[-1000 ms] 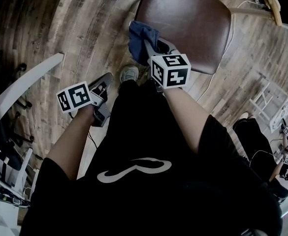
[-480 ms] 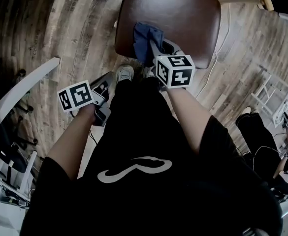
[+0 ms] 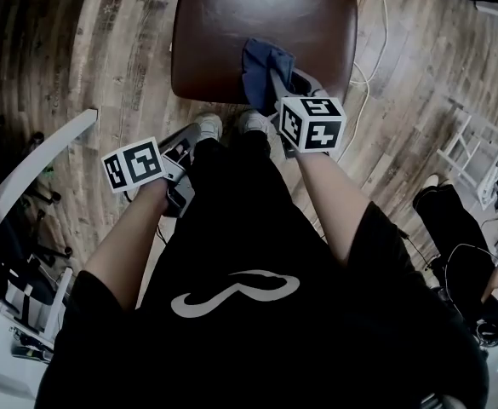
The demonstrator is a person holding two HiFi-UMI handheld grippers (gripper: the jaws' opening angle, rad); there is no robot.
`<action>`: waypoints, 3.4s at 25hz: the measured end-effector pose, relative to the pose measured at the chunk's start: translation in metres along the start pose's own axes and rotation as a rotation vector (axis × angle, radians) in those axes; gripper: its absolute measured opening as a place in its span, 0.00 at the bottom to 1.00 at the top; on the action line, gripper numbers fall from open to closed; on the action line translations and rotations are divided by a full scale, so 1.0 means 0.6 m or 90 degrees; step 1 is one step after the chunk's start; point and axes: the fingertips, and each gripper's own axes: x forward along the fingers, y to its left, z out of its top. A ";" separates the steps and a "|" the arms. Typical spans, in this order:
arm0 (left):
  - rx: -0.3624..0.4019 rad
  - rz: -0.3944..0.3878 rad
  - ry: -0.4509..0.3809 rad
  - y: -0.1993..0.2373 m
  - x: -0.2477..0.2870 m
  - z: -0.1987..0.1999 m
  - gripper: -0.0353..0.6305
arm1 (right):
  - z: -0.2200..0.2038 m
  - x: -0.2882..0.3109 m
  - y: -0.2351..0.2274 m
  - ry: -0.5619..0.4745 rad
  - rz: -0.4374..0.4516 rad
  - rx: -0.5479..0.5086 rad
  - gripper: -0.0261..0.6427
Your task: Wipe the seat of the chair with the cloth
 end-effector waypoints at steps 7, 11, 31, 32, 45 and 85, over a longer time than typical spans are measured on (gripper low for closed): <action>0.012 0.005 0.014 -0.027 0.031 -0.019 0.07 | -0.012 -0.037 -0.072 -0.007 -0.031 0.007 0.12; 0.018 0.003 0.017 -0.051 0.052 -0.028 0.07 | -0.019 -0.060 -0.114 -0.005 -0.046 0.019 0.12; 0.028 -0.003 0.012 -0.124 0.116 -0.036 0.07 | -0.063 -0.132 -0.258 0.016 -0.092 0.070 0.12; 0.030 -0.002 0.015 -0.125 0.117 -0.039 0.07 | -0.063 -0.134 -0.257 0.016 -0.092 0.075 0.12; 0.163 -0.047 0.027 -0.227 0.072 0.007 0.07 | 0.037 -0.219 -0.177 -0.116 -0.061 0.125 0.12; 0.742 -0.443 -0.184 -0.773 -0.714 -0.250 0.07 | 0.272 -1.021 0.481 -0.515 0.216 -0.119 0.12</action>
